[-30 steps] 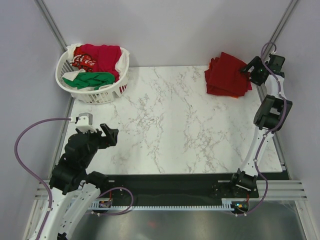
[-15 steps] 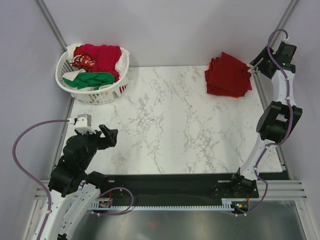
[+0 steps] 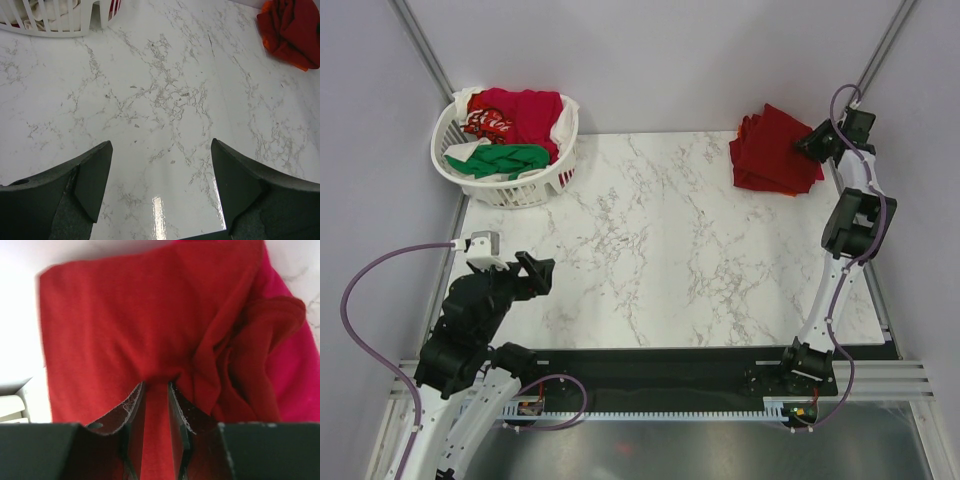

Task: Fold and stack the t-shirts
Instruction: Neatly place the folded tshirt to the corner

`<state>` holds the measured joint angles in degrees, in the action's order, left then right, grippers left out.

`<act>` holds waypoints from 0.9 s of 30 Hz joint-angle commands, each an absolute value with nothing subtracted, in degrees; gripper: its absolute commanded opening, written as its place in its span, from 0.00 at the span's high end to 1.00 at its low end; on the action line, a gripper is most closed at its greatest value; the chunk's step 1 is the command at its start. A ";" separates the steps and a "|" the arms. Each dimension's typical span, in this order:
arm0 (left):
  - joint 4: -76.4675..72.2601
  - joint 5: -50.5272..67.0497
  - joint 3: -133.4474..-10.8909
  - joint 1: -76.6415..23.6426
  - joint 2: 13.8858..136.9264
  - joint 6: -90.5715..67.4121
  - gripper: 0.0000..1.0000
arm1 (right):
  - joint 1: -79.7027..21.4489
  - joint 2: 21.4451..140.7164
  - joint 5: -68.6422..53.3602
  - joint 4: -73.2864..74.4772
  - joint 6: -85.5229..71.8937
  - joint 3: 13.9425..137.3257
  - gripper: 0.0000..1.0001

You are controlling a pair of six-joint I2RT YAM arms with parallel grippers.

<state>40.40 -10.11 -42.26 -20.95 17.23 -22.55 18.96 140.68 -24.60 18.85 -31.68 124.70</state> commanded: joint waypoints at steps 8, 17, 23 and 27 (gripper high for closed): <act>39.55 -9.84 -43.59 -20.57 19.42 -21.53 0.13 | 22.15 138.34 -21.71 15.73 -29.97 121.38 0.52; 39.46 -9.76 -43.51 -20.48 19.51 -21.53 0.13 | 24.87 138.07 -18.72 16.17 -29.27 121.20 0.23; 39.46 -9.76 -43.51 -20.48 19.42 -21.53 0.13 | 24.79 137.38 -17.40 16.79 -28.83 121.73 0.22; 39.46 -9.76 -43.51 -20.48 19.34 -21.53 0.13 | 24.52 134.92 -20.64 11.97 -31.63 120.68 0.24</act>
<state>40.40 -10.11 -42.26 -20.86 19.16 -22.55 24.40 140.51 -19.22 16.80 -29.87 121.30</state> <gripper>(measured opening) 0.871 0.766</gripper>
